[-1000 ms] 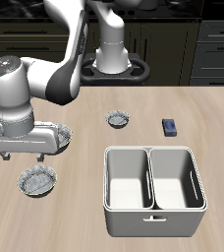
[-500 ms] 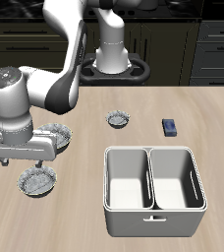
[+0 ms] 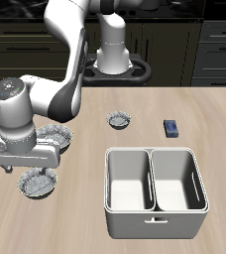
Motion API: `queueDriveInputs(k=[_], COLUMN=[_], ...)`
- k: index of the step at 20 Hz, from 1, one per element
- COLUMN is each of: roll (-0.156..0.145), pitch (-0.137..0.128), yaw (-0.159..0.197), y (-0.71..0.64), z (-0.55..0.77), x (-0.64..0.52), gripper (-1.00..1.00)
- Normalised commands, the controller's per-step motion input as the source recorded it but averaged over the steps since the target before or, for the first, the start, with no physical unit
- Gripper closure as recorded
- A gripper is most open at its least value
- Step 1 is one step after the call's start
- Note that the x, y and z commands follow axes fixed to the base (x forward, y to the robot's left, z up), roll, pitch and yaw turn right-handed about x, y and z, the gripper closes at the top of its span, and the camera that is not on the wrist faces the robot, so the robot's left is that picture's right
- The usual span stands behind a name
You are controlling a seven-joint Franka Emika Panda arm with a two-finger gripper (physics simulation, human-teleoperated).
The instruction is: Stack the middle-sized bowl on the largest bowl
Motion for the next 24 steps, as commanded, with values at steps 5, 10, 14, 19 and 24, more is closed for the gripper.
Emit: queueDriveInputs(k=[5,10,14,19,24], roll=[-0.007,0.034,-0.001,0.010,-0.005], pitch=[0.023,0.050,-0.006,-0.010,-0.018], yaw=[0.001,-0.009,-0.017,-0.003,0.007], y=[0.00,0.08,0.04,-0.06,0.00], z=[-0.17,-0.28,-0.09,0.08,0.19], x=[0.04,0.01,-0.04,-0.01,-0.04], gripper=[-1.00,-1.00,1.00,1.00,1.00])
